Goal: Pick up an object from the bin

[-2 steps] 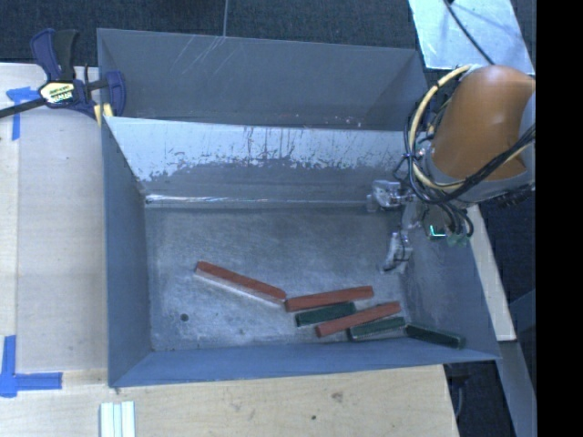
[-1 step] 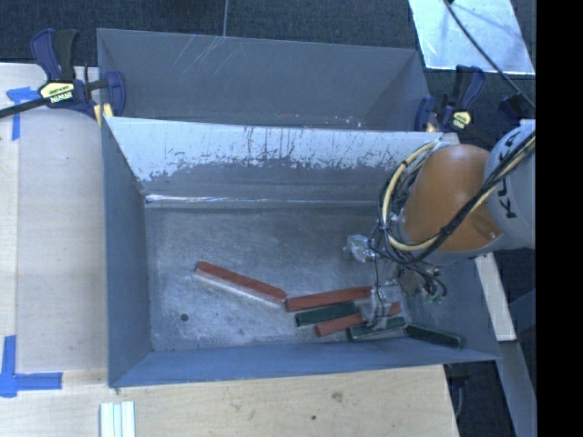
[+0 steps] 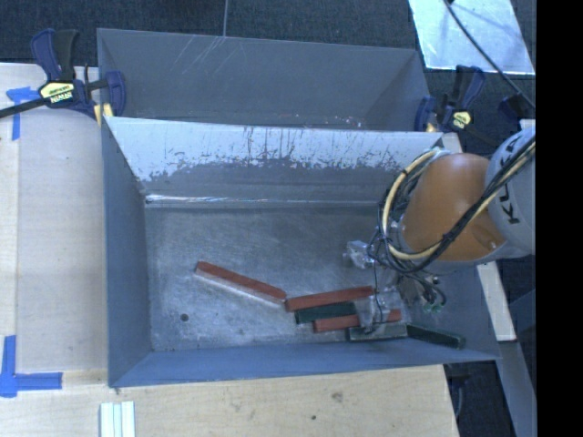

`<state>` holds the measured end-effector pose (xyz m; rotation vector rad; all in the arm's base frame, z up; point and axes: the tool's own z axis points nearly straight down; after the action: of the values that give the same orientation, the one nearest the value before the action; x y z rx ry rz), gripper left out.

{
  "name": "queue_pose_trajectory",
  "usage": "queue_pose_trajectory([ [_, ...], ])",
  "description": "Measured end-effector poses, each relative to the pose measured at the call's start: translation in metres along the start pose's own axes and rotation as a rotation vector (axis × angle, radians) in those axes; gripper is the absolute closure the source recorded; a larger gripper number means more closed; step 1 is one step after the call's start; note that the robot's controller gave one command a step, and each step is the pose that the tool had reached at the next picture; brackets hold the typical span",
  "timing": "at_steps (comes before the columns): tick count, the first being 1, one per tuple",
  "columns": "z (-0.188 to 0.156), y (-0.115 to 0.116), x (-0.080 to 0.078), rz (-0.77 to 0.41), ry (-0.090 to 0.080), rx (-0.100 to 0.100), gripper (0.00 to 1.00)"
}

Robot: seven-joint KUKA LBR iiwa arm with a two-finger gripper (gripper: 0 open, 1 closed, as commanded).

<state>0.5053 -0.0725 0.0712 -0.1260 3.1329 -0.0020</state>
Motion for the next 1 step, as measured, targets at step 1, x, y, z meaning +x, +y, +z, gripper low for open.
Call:
queue_pose_trajectory([
  [1, -0.0007, 0.0097, 0.014, 0.046, -0.004, 0.001, 0.0],
])
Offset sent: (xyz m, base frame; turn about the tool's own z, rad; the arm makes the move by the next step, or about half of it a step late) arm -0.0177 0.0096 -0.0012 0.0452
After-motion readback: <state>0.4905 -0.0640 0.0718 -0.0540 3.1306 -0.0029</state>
